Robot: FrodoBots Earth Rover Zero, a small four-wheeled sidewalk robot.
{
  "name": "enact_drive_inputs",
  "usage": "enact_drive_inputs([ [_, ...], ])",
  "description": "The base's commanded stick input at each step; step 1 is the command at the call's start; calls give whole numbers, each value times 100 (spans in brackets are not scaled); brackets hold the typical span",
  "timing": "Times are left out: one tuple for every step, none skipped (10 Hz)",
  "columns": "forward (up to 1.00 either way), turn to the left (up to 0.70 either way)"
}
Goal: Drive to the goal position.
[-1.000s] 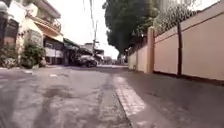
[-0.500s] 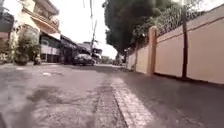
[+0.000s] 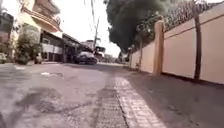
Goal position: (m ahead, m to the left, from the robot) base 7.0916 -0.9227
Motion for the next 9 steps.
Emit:
enact_drive_inputs([
  [70,0],
  [70,0],
  [70,0],
  [70,0],
  [70,0],
  [70,0],
  [70,0],
  [70,0],
  [70,0],
])
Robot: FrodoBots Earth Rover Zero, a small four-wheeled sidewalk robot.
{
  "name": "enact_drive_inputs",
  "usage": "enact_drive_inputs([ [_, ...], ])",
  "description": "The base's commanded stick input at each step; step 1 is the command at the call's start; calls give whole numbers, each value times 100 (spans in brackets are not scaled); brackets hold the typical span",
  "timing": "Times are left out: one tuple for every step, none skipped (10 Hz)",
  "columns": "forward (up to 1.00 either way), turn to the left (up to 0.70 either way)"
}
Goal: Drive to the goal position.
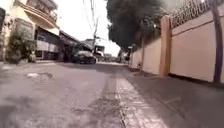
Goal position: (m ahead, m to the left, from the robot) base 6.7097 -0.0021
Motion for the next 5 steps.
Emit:
enact_drive_inputs([
  [70,0],
  [70,0],
  [70,0],
  [70,0],
  [70,0],
])
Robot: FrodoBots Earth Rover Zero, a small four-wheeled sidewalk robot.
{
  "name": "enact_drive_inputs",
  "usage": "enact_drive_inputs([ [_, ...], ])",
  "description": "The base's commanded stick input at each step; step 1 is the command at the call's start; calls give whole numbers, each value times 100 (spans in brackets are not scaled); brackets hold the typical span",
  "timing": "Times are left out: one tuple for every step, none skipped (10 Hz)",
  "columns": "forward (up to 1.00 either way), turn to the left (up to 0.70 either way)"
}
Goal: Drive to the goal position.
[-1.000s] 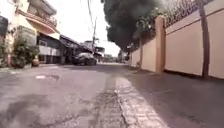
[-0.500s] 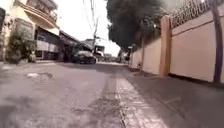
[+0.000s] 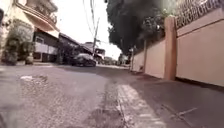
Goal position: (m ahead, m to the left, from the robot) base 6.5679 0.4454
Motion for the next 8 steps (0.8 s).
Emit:
enact_drive_inputs([
  [70,0],
  [70,0],
  [70,0],
  [70,0],
  [70,0],
  [70,0],
  [70,0],
  [70,0],
])
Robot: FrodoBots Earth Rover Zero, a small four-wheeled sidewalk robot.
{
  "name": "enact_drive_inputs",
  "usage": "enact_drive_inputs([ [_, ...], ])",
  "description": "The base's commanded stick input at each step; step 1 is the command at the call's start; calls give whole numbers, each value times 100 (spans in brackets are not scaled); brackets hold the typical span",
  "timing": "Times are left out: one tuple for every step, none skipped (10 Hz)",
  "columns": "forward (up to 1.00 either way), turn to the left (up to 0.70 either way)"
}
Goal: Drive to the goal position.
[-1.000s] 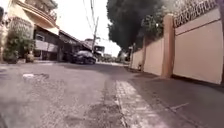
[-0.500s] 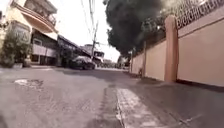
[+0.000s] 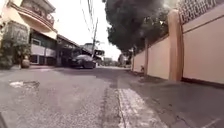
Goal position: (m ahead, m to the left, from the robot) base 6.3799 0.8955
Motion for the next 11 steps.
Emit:
enact_drive_inputs([
  [70,0],
  [70,0],
  [70,0],
  [70,0],
  [70,0],
  [70,0],
  [70,0],
  [70,0],
  [70,0],
  [70,0],
  [70,0],
])
